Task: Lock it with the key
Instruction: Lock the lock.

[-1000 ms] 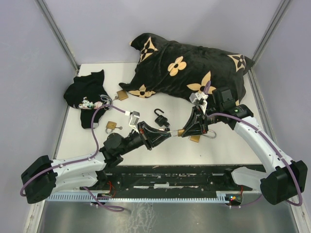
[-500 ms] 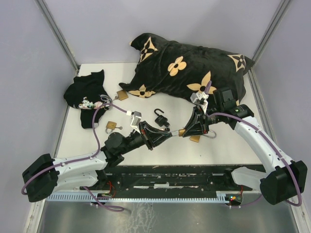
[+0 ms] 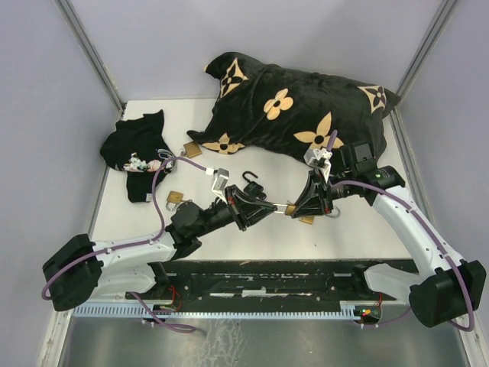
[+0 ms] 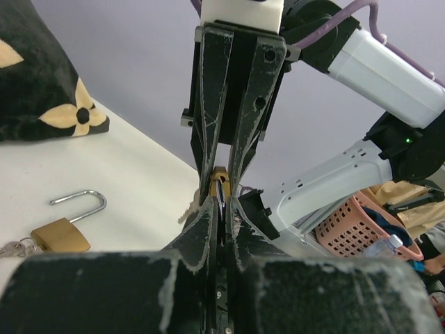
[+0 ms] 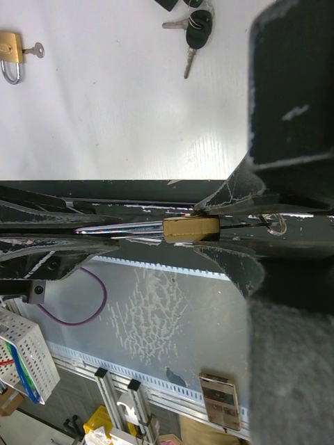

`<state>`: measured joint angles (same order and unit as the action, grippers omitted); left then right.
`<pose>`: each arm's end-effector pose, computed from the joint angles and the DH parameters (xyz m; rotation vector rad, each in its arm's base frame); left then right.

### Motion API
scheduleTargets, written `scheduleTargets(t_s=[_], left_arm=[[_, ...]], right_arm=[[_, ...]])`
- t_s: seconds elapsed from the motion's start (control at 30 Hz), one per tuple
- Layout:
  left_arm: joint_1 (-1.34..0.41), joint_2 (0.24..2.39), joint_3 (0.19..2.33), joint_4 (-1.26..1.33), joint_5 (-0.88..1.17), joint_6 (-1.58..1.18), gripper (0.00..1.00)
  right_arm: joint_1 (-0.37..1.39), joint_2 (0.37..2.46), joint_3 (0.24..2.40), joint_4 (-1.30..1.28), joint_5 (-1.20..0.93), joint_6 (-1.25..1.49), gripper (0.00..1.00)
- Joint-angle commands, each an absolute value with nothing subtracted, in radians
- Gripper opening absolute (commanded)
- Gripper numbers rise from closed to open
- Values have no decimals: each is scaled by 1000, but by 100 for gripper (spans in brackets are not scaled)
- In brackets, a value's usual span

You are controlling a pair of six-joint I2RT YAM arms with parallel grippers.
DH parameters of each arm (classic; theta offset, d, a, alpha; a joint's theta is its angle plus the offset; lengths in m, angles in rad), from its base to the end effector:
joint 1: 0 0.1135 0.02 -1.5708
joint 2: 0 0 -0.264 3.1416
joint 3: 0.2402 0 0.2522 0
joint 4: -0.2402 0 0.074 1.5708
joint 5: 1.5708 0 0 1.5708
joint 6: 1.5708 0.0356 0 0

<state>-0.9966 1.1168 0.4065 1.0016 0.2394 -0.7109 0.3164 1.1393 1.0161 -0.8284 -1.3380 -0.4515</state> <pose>0.1195 -0.2003 0.2677 0.4392 1.4045 -1.5862 0.1867 0.0976 0.3158 -1.2212 1.6691 1.5383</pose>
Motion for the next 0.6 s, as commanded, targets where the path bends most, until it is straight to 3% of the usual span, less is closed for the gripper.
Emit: scheduleTargets(t_s=[0.0,0.57], left_arm=[[-1025,1154,474,903,308,-770,3],[-1024,1162,450,838,392,-740,3]], right_arm=[[366,1117,1030,-754,-1428,-503,2],[319,1126,1053,-737,-1456,-443,2]])
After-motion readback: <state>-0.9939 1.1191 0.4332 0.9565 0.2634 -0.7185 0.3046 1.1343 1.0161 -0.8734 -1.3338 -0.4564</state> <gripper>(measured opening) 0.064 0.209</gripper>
